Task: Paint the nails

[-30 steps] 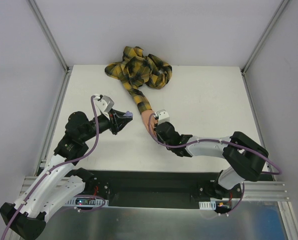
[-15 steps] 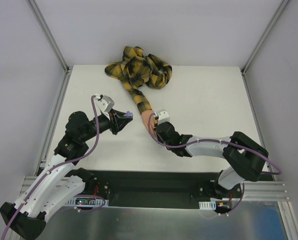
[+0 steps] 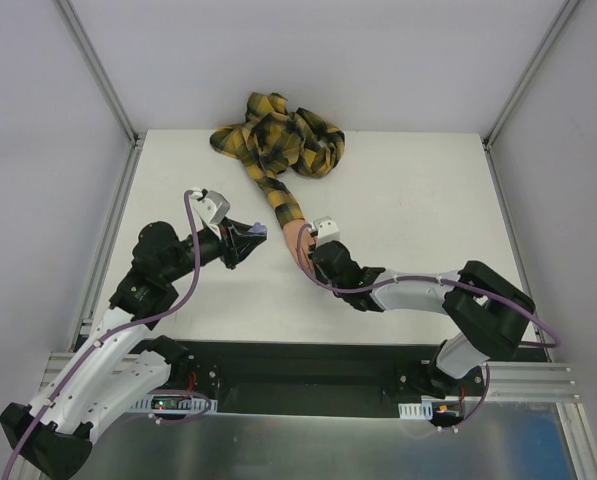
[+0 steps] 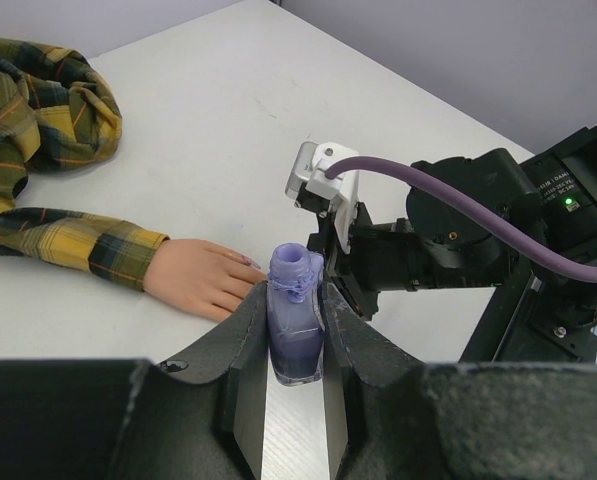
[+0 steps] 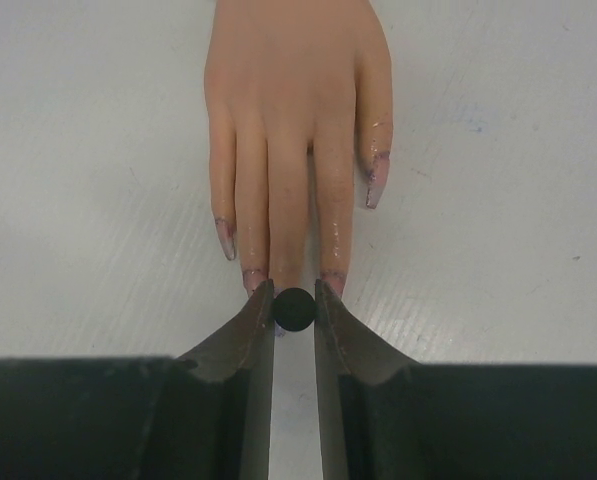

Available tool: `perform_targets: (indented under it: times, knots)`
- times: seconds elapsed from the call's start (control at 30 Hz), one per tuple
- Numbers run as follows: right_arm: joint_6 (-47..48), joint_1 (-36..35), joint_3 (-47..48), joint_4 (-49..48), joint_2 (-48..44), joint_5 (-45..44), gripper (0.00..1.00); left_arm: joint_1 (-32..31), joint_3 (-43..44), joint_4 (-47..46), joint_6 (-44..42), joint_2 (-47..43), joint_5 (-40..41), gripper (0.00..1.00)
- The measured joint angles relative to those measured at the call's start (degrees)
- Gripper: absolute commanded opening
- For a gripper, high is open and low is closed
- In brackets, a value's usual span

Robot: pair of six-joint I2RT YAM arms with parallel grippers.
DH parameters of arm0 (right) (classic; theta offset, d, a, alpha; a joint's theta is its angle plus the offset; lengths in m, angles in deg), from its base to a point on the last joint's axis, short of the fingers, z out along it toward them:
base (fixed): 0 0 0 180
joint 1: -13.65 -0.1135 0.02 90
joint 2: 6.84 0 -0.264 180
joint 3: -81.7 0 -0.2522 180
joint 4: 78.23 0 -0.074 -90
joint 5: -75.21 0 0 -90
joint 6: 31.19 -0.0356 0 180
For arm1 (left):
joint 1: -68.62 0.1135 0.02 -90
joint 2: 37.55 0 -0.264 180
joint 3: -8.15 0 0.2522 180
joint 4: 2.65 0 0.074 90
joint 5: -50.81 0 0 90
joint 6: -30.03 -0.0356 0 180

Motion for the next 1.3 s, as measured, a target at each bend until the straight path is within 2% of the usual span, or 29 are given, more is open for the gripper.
perform_targets:
  times: [1.3]
  knots:
    - [1.95, 1.57, 1.03, -2.75, 1.05, 3.15, 0.00, 0.00, 0.09, 0.00, 0.00, 0.07, 0.00, 0.00]
